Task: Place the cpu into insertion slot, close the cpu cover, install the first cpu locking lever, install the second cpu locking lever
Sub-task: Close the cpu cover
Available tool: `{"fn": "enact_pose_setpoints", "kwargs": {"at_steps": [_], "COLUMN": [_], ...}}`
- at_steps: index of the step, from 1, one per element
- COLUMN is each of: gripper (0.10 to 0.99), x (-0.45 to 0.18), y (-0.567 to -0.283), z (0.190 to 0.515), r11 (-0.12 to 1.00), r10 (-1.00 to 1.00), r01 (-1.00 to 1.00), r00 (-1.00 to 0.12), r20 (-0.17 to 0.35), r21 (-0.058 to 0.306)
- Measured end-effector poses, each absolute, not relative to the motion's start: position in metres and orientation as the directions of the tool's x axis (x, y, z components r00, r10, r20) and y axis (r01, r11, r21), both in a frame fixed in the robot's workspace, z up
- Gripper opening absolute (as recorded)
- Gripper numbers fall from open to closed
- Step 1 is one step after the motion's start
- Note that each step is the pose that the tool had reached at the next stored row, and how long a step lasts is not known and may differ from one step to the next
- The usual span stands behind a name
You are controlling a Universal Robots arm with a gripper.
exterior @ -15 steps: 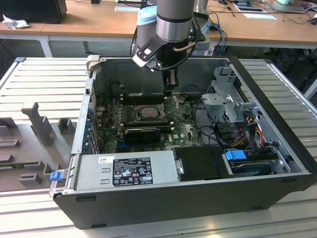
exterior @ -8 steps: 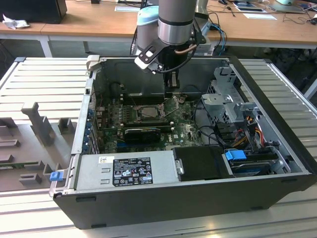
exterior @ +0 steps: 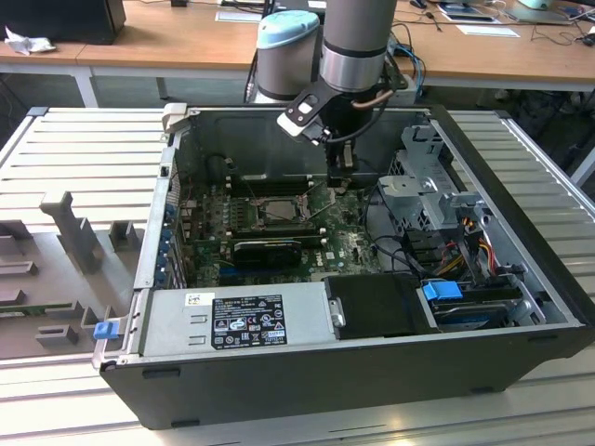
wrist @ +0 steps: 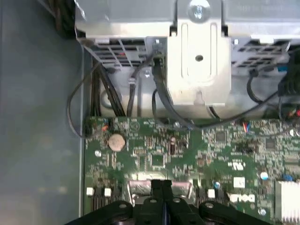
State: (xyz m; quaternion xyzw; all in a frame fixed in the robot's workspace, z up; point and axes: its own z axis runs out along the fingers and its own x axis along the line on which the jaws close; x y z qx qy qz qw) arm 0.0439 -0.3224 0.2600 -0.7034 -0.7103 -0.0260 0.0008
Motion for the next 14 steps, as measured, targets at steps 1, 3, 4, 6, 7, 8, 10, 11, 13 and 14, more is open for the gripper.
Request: {"fn": "enact_pose_setpoints", "kwargs": {"at_steps": [1,3,4,6,7,8,10,11,13,14], "gripper": [0.106,0.106,0.106,0.106,0.106,0.106,0.106,0.106,0.106,0.106], "x": [0.048,0.052,0.055,0.061,0.065,0.066,0.066,0.065,0.064,0.063], "y": [-0.322,-0.322,-0.322,-0.322,-0.322,-0.322,-0.322,-0.322,-0.322,-0.322], "z": [0.260,0.259,0.259,0.256,0.252,0.250,0.245,0.245,0.245,0.245], "r11": [0.010,0.011,0.012,0.013,0.013,0.013,0.013,0.013,0.013,0.013], "r10": [0.999,0.999,0.999,0.999,0.999,0.999,0.999,0.999,0.999,0.999], "r01": [0.999,0.999,0.999,0.999,0.999,0.999,0.999,1.000,1.000,1.000], "r00": [-0.011,-0.012,-0.013,-0.014,-0.014,-0.014,-0.014,-0.014,-0.014,-0.014], "r20": [0.038,0.038,0.037,0.038,0.038,0.038,0.038,0.037,0.038,0.038], "r21": [0.036,0.036,0.036,0.036,0.036,0.036,0.033,0.027,0.026,0.025]}}
